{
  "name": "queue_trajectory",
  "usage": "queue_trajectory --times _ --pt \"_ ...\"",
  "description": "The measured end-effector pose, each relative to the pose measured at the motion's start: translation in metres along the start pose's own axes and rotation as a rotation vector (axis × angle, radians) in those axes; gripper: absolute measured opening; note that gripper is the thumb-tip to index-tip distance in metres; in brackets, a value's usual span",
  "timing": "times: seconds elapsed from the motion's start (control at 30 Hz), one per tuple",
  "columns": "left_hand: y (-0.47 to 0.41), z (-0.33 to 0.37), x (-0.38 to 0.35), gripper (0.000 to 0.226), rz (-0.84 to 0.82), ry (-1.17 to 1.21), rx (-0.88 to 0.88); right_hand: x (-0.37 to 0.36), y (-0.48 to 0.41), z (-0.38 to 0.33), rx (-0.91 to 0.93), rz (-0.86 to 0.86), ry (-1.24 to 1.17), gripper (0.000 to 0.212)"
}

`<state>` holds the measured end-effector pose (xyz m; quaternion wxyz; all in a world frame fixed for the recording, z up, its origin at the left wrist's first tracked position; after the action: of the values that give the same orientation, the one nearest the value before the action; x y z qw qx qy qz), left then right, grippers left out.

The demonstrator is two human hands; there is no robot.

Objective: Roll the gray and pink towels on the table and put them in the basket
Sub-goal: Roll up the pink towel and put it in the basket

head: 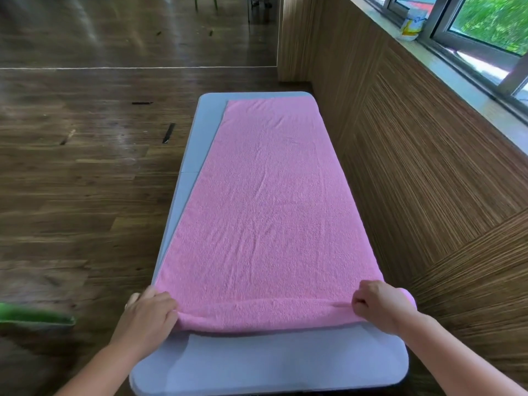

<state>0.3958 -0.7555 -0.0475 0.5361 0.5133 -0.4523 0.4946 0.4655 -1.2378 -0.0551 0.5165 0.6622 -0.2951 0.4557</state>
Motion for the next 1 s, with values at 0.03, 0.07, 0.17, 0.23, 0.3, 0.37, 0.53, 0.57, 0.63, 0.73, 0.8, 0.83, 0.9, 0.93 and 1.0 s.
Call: queue_trajectory --times 0.03,0.07,0.17,0.23,0.3,0.37,0.53,0.57,0.63,0.73,0.8,0.83,0.9,0.93,1.0 --pt "-0.004 0.001 0.005 0.03 0.036 -0.004 -0.004 0.004 -0.002 -0.001 -0.001 0.008 0.004 0.029" --pt "-0.009 0.002 0.01 0.028 0.074 -0.009 -0.004 0.01 -0.005 -0.002 -0.011 0.012 -0.008 0.03" --pt "-0.024 0.0 0.018 0.007 0.118 -0.025 0.022 0.023 -0.015 -0.003 -0.055 0.085 -0.059 0.027" --pt "-0.03 -0.003 0.016 0.011 0.107 0.026 0.088 0.027 -0.016 0.003 -0.127 0.169 -0.163 0.023" --pt "-0.027 -0.006 0.011 0.018 0.115 0.125 0.139 0.026 -0.011 0.007 -0.136 0.253 -0.249 0.021" --pt "-0.019 -0.005 0.008 0.021 0.13 0.214 0.141 0.022 -0.002 0.005 -0.078 0.312 -0.259 0.023" --pt "-0.004 -0.004 -0.004 0.046 0.064 0.122 0.001 0.007 0.01 -0.004 0.057 0.325 -0.036 0.056" --pt "-0.005 -0.006 -0.006 0.047 0.052 0.092 -0.001 0.007 0.008 -0.003 0.056 0.358 -0.019 0.052" --pt "-0.009 -0.008 -0.002 0.038 0.055 0.084 0.037 0.009 0.001 -0.001 0.035 0.375 -0.014 0.034" --pt "-0.013 -0.009 0.004 0.022 0.055 0.049 0.054 0.012 -0.006 -0.003 0.038 0.334 -0.011 0.013" --pt "-0.013 -0.008 0.006 0.013 0.012 0.025 0.048 0.013 -0.005 -0.004 0.049 0.256 -0.017 0.007" --pt "-0.012 -0.008 0.005 0.012 -0.022 0.016 0.052 0.012 -0.005 -0.003 0.041 0.195 -0.025 0.013" --pt "-0.01 -0.006 0.007 0.018 -0.057 -0.001 0.055 0.011 -0.003 0.001 0.009 0.113 -0.052 0.019" --pt "-0.011 -0.005 0.011 0.02 -0.054 -0.009 0.062 0.012 -0.003 0.002 0.003 0.085 -0.066 0.021" --pt "-0.018 -0.004 0.018 0.022 -0.026 0.0 0.08 0.013 -0.008 -0.001 0.004 0.069 -0.071 0.026"
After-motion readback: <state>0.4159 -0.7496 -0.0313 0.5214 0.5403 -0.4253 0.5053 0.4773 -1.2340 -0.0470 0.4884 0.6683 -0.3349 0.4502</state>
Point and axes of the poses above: each hand's wrist, its own y-axis away from the middle knuckle, its own x-axis out of the back of the hand, z = x × y, the point moved 8 cm from there along -y, towards the middle knuckle, and after that the axes turned 3 degrees about x, right-handed, at the moved point
